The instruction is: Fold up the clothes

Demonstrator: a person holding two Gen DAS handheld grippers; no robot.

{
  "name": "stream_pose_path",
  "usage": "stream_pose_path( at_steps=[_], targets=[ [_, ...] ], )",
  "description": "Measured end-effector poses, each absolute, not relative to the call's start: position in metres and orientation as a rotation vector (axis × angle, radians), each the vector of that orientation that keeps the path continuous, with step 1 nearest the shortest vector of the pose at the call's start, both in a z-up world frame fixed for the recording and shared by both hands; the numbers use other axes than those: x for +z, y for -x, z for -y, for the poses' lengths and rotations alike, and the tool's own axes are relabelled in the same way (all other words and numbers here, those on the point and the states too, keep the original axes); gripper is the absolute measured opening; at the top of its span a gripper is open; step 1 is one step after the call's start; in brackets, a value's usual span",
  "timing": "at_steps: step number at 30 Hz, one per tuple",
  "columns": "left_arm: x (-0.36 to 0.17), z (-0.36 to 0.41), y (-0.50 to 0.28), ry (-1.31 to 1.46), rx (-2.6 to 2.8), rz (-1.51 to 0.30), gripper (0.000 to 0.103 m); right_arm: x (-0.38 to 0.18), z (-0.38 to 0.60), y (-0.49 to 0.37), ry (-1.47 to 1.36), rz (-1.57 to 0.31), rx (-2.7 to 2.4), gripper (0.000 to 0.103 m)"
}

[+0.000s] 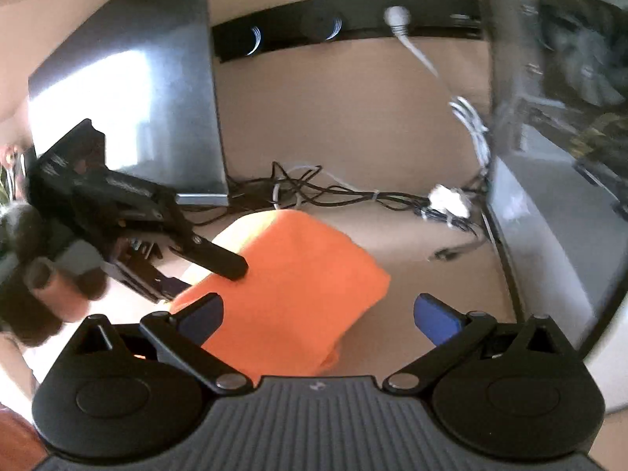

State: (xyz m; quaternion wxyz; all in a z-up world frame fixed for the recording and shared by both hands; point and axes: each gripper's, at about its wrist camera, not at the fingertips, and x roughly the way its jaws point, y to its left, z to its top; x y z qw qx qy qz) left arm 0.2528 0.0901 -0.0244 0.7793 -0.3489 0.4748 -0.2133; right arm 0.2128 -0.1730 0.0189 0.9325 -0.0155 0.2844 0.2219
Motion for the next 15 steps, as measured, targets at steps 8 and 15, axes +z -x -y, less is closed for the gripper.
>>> stream_pose_path(
  at_steps=[8,15],
  targets=[
    [0.013,-0.135,-0.221,0.742,-0.405,-0.827,0.093,-0.053,0.094,-0.244,0.343,-0.752,0.364,0.103],
    [-0.032,-0.120,-0.239,0.706,-0.342,-0.964,0.092,-0.043,0.091,-0.233,0.356,-0.766,0.359,0.103]
  ],
)
